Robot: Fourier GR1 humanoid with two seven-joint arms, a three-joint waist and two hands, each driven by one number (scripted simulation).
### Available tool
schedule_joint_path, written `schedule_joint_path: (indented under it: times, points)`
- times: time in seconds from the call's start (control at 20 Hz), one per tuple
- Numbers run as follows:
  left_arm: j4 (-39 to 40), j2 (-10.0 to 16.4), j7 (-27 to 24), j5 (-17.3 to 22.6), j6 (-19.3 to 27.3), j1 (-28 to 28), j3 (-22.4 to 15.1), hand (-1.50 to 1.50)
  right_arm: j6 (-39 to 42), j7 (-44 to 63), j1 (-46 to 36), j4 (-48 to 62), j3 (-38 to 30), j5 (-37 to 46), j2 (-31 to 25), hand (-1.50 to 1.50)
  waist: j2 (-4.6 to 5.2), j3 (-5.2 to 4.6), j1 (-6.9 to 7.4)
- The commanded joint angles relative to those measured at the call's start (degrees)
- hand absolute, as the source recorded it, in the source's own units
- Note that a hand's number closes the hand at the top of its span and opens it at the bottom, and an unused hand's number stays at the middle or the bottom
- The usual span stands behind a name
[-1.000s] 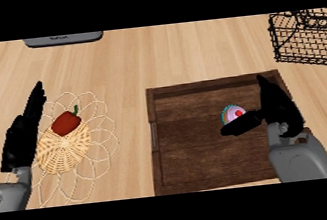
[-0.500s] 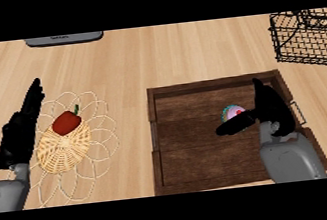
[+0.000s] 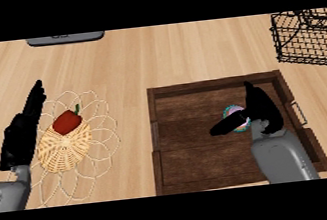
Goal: Pick the cupcake from the tray and place it in the tiered basket
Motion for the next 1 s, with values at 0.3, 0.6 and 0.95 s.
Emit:
schedule_joint_path:
  times: [0.3,0.6,0.95]
  points:
    - [1.04,-2.84,-1.17,-1.68,0.59,0.74,-0.29,0.00,6.52,4.78,-4.05,7.79,4.93,-0.99,0.08,1.50,0.08,-0.02,0.19]
    - [1.78,-0.73,-0.75,-0.91,-2.22,-0.96,3.69,0.00,4.15,4.86,0.23,-1.29,1.03,-3.66,0.37,1.50,-0.11,0.00,-0.55]
    - [-1.06,-3.20,0.97,-3.84,-1.72,-0.81,0.28,0.00,5.22,-20.47,-12.63,17.96,5.96,0.38,-5.65,1.50,0.72,0.07,1.81]
